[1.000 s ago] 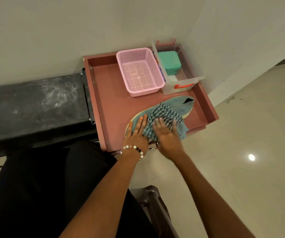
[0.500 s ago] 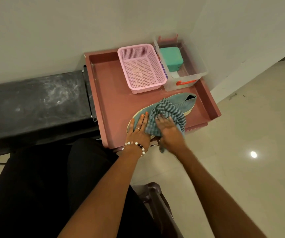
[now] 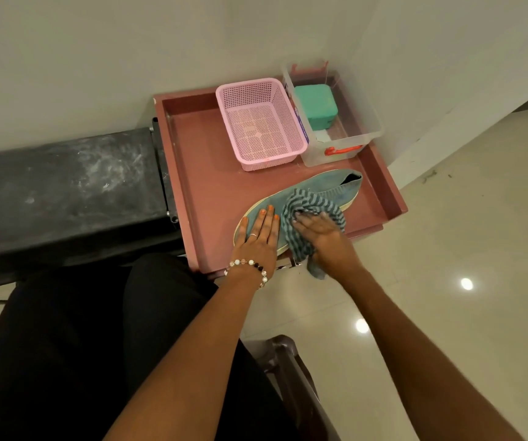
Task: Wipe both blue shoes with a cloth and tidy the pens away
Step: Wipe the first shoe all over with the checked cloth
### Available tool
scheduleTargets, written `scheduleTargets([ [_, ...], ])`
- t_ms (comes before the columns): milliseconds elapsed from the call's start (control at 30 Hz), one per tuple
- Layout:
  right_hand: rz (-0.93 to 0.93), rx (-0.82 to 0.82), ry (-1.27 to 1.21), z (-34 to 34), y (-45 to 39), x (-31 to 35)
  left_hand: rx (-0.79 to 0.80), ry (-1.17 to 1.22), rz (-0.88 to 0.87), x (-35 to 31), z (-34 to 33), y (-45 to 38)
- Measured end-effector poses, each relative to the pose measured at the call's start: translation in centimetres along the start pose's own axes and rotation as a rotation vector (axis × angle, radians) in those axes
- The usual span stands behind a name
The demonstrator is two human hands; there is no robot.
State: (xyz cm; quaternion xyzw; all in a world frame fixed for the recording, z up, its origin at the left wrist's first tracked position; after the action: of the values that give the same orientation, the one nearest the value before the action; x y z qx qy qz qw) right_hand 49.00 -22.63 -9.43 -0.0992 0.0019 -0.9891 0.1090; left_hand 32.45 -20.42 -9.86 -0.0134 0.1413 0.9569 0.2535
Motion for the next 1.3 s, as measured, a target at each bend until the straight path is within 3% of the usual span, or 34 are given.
scheduleTargets([
  [100, -0.133, -0.117, 0.019, 0.7, -1.4, -1.3, -0.01, -0.012, 0.002, 0.0, -0.2, 0.0],
  [233, -0.459, -0.174, -0.087, -1.5, -3.0, 3.5, -0.014, -0.029, 0.006, 0.0, -0.2, -0.1],
  [333, -0.24, -0.127, -0.156, -2.4, -1.0, 4.7, 0.01, -0.047, -0.003, 0.0, 0.0, 0.0],
  [433, 0.003, -0.051, -0.088, -0.9, 0.8, 0.1, 0.006, -0.028, -0.007, 0.0, -0.1, 0.0],
  [533, -0.171, -0.111, -0.029, 0.6, -0.7, -2.3, 0.006, -0.018, -0.002, 0.1, -0.2, -0.1],
  [667, -0.523, -0.167, -0.056, -0.3, -3.1, 2.9, -0.012, -0.033, 0.004, 0.0, -0.3, -0.1],
  [700, -0.509, -0.173, -0.092, -1.1, -2.9, 4.2, -0.014, -0.032, 0.012, 0.0, -0.4, -0.1],
  [767, -0.306, -0.174, -0.162, -2.3, -1.3, 5.6, 0.008, -0.057, 0.007, 0.1, -0.3, -0.2],
  [900, 0.068, -0.074, -0.069, -1.3, 1.1, 0.7, 0.039, -0.055, -0.022, 0.1, -0.2, -0.1],
  [967, 0.027, -0.049, -0.009, -0.2, 0.3, -1.9, 0.015, -0.021, -0.013, 0.1, -0.3, -0.1],
  [1033, -0.154, -0.15, -0.032, 0.6, -1.2, -2.4, -0.002, -0.012, -0.005, 0.1, -0.3, -0.1],
  [1167, -0.505, -0.185, -0.112, -1.1, -2.6, 2.5, -0.003, 0.004, 0.004, 0.0, -0.4, -0.2],
  [1300, -0.228, -0.178, -0.203, -3.1, 0.3, 5.4, 0.032, -0.047, -0.015, 0.3, -0.5, -0.2],
])
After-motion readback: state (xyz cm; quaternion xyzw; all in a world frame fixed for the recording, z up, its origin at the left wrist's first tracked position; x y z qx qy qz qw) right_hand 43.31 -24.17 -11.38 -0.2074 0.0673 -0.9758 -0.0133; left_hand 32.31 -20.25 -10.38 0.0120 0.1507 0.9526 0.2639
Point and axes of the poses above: each hand's wrist, its own y-axis away from the middle knuckle, its own z-axis out of the back of the hand, x = y × z, the point moved 1 cm from there along -y, towards the middle knuckle, and after that the axes turned 6 degrees about -x, right-handed, at the moved point
